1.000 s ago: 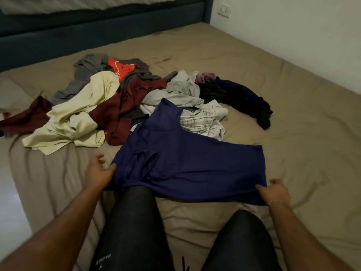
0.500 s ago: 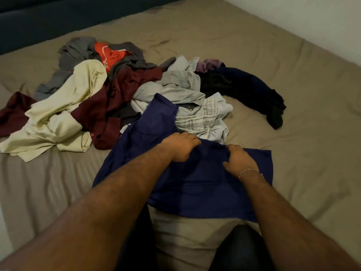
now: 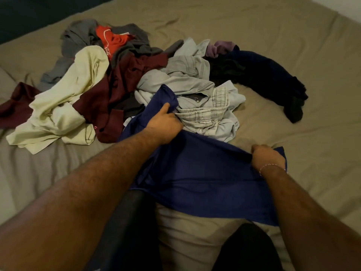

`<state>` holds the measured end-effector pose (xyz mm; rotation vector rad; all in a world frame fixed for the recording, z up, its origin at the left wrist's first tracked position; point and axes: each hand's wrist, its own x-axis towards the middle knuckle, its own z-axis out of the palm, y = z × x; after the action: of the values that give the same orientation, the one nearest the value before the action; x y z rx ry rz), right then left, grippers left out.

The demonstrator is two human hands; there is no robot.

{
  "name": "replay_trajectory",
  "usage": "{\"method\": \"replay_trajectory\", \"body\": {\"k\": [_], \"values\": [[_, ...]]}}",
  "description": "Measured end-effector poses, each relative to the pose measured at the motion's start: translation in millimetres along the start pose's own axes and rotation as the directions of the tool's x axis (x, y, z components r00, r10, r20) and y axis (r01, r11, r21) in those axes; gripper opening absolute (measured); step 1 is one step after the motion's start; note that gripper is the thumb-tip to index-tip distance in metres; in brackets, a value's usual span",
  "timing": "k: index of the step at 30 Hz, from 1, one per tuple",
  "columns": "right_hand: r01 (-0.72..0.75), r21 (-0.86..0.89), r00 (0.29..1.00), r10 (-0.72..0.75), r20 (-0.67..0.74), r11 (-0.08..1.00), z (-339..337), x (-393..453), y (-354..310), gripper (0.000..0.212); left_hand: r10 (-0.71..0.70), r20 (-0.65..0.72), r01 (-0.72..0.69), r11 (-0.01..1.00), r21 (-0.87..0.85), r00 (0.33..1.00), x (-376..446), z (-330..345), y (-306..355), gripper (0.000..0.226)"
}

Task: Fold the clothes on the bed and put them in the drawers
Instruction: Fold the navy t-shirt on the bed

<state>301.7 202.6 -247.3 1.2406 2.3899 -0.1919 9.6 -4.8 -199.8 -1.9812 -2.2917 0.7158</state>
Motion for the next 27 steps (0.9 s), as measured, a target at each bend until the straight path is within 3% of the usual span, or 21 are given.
{"method": "replay_trajectory", "body": {"k": [10,15,18,21,22,24,27], "values": [[-0.061,0.064,0.971,0.074,-0.226,0.996,5,-52,29,0.013,-0.350,0.004,0.349,0.932,-0.093,0.937,-118,31,-45,0.019],[-0.109,0.045,0.948,0.117,-0.294,0.993,21,-99,38,0.019,-0.460,0.056,0.462,0.867,-0.185,0.886,-189,65,-29,0.022],[-0.083,0.041,0.978,0.090,-0.189,0.996,40,-128,35,0.026,-0.376,0.273,0.451,0.837,-0.311,0.886,-218,90,-19,0.029],[-0.052,0.055,0.999,0.053,-0.009,0.997,59,-151,34,0.036,-0.147,0.512,0.474,0.645,-0.599,0.846,-239,105,-11,0.044],[-0.073,0.116,0.997,0.076,-0.019,0.991,67,-159,37,0.040,-0.156,0.498,0.486,0.585,-0.649,0.853,-242,109,-5,0.046],[-0.149,0.369,0.977,0.195,-0.090,0.917,79,-166,40,0.047,-0.322,0.404,0.516,0.492,-0.701,0.856,-243,111,0,0.042],[-0.290,0.658,0.901,0.431,-0.058,0.694,86,-167,44,0.062,-0.518,0.224,0.502,0.492,-0.711,0.825,-232,93,18,0.043]]}}
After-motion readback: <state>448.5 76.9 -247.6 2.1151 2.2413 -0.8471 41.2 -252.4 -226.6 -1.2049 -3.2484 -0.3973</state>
